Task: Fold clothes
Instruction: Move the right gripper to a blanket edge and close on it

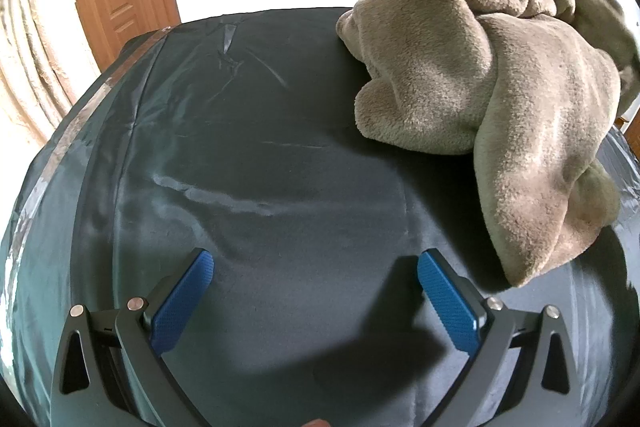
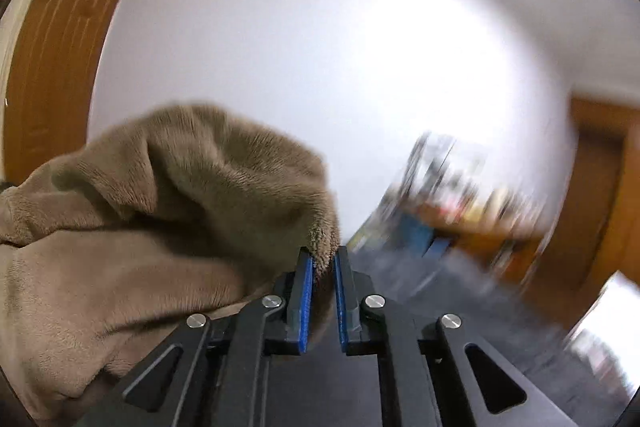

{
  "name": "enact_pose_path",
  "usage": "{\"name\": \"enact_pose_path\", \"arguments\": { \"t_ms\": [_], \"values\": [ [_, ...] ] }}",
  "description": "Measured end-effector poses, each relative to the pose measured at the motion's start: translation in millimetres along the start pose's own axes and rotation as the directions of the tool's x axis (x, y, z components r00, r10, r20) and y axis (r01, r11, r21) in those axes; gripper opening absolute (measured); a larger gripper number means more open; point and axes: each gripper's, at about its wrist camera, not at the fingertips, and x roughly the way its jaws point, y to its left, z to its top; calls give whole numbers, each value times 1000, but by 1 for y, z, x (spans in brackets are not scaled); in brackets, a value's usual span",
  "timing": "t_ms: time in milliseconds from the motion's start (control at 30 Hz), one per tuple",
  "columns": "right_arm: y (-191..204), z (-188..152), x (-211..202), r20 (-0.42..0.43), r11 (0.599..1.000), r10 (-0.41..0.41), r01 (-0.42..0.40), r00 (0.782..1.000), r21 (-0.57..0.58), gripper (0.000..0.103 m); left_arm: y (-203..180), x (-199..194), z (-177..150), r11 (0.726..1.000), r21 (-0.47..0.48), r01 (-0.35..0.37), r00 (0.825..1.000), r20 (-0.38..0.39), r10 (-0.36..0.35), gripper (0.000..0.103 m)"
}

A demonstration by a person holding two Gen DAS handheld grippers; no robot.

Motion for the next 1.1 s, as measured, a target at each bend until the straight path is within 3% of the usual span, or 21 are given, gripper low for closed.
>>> {"name": "enact_pose_path", "arguments": {
  "t_ms": [267, 333, 400, 433, 467, 500, 600, 767, 900, 1100],
  "values": [
    [17, 17, -58, 167, 999, 16, -10, 986, -37, 11, 0, 0, 0, 1000, 0, 0, 1000, 0, 0, 102],
    [9, 17, -47, 97, 992, 126, -128, 987, 17, 12, 0, 0, 0, 1000, 0, 1, 1000, 0, -1, 102],
    [-9, 7, -28, -11, 973, 204, -202, 979, 115, 23, 0, 1, 0, 1000, 0, 0, 1000, 0, 0, 102],
    [-18, 2, -18, -64, 959, 244, -230, 968, 167, 49, 0, 1, 0, 1000, 0, 0, 1000, 0, 0, 102],
    [-27, -4, -12, -89, 945, 266, -242, 960, 219, 85, 0, 0, 0, 1000, 0, 0, 1000, 0, 0, 102],
    [-37, -9, -7, -106, 931, 285, -248, 953, 269, 92, 0, 0, 0, 1000, 0, 0, 1000, 0, 0, 102],
    [-59, -23, 19, -173, 886, 345, -259, 923, 386, 92, -1, 0, 1, 1000, -1, 0, 1000, 0, 0, 102],
    [-67, -59, 62, -309, 825, 466, -280, 829, 491, 92, -2, -1, 0, 1000, -1, -1, 1000, 0, 1, 102],
    [-49, -70, 87, -384, 819, 514, -308, 767, 484, 92, -2, 0, 0, 1000, -1, -1, 1000, 0, 1, 102],
    [-16, -67, 117, -426, 829, 540, -371, 726, 419, 92, -3, 1, 0, 1000, -1, -1, 1000, 0, 1, 102]
  ]
}}
